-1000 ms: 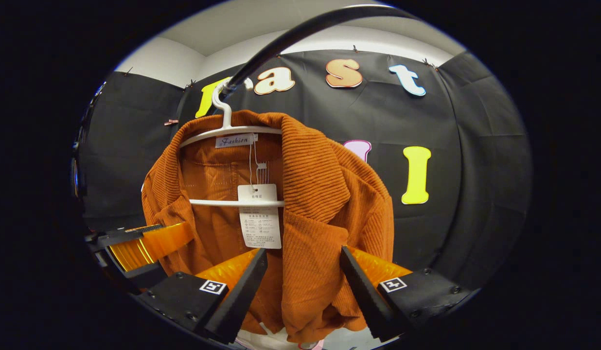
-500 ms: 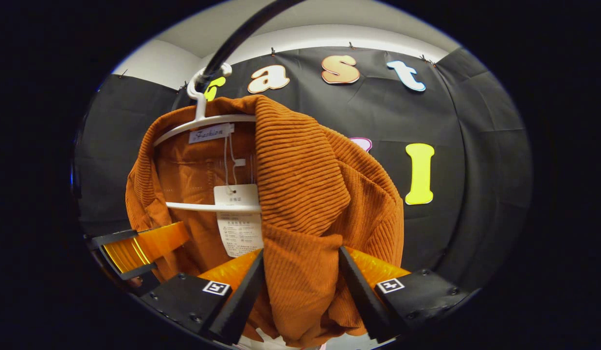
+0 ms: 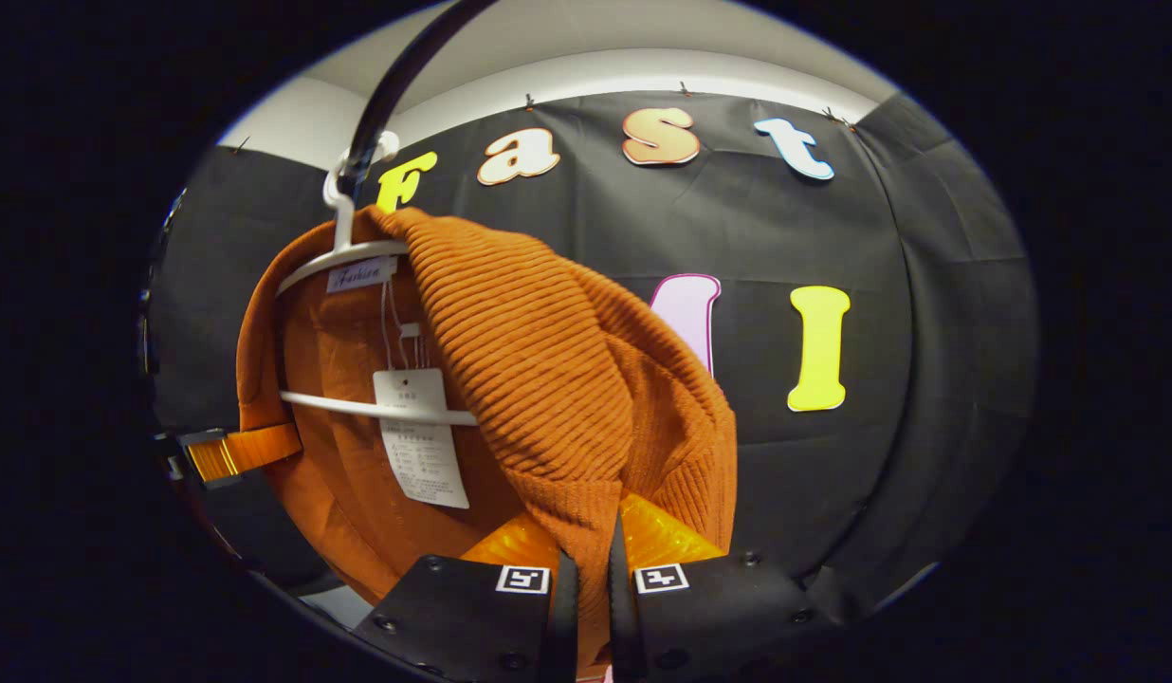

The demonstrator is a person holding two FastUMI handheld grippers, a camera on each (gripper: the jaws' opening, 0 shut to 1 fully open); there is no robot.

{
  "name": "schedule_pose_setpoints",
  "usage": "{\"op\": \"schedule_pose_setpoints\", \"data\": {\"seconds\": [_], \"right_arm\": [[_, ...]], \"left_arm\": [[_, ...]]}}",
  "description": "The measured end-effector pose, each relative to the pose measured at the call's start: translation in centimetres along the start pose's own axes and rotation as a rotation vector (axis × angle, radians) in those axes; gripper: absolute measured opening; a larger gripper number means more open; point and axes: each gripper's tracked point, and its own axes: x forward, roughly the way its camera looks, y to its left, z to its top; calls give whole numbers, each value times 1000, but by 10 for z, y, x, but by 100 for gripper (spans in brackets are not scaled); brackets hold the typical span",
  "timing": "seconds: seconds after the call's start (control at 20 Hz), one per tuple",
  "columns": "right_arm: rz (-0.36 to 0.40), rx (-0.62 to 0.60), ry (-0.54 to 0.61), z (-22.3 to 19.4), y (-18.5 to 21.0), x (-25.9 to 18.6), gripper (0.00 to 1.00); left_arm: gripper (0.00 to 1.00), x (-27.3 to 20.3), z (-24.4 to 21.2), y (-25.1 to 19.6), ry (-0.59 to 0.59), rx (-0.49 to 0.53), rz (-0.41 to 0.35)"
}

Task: Grasp the clothes on the hanger with both hands and then place them into the laundry hamper below.

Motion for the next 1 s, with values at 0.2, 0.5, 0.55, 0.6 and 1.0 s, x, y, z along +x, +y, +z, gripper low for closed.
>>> {"op": "schedule_pose_setpoints", "data": {"seconds": [0.2,0.5,0.55,0.6,1.0], "right_arm": [[-44,40,-31,21,-18,-10,18],[-104,68,-145,54,-41,-12,18],[-101,56,-152,56,-42,-9,18],[-93,47,-163,61,-45,-5,22],[-23,140,-175,64,-45,20,18]], "left_arm": [[6,-25,22,16,-29,42,46],[5,-36,67,35,-127,118,119],[8,-33,76,36,-150,122,118],[6,-31,83,36,-170,126,118],[5,0,103,45,-196,148,128]]}}
